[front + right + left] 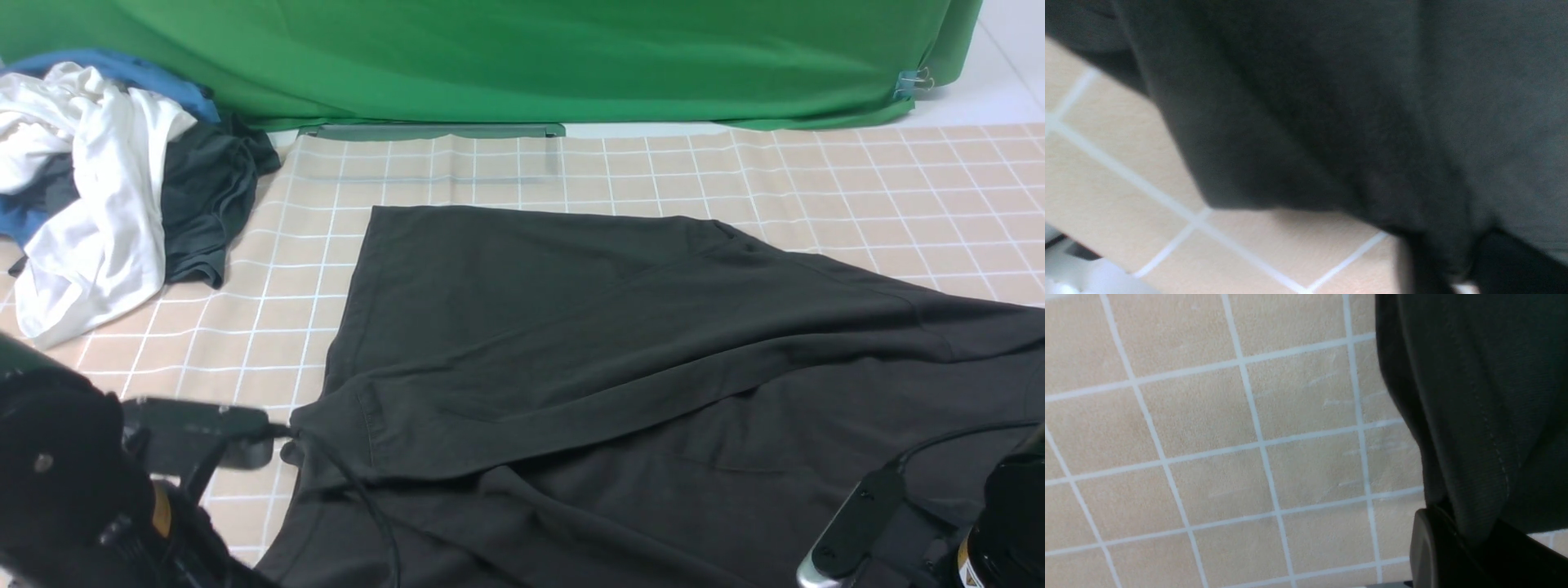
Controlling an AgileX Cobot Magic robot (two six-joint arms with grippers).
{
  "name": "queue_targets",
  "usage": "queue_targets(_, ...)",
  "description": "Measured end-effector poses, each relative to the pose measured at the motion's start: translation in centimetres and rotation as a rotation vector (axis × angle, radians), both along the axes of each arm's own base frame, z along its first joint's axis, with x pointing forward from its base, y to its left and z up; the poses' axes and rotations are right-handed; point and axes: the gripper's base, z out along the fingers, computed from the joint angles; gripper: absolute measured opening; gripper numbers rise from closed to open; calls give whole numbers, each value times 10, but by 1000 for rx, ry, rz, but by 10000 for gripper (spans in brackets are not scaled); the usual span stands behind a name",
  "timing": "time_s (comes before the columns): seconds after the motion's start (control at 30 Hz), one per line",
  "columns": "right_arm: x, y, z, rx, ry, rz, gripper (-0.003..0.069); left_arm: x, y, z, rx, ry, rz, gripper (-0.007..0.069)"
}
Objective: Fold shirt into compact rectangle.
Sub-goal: 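Grasp the near edge of the shirt at its hem and shoulder corners, then fold the black garment in half by bringing its near edge over to the far edge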
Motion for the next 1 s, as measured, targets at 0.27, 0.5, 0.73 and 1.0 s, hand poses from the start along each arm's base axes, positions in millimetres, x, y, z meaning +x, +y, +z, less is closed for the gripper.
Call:
queue_targets(0.27,10,8,25,34,-37,-2,69,20,-11,41,-62,-119,5,32)
queue_targets(0.5,30,0,64,66,-156,-46,69,38,-15,83,-89,-273,39,32)
queue_targets(0.73,66,-22,100,98,-278,-123,69,86,-7,101,-92,-341,171,32)
queue_targets(1.0,118,-38,103,105,-339,-220,69,169,9,83,-157,-342,288,32)
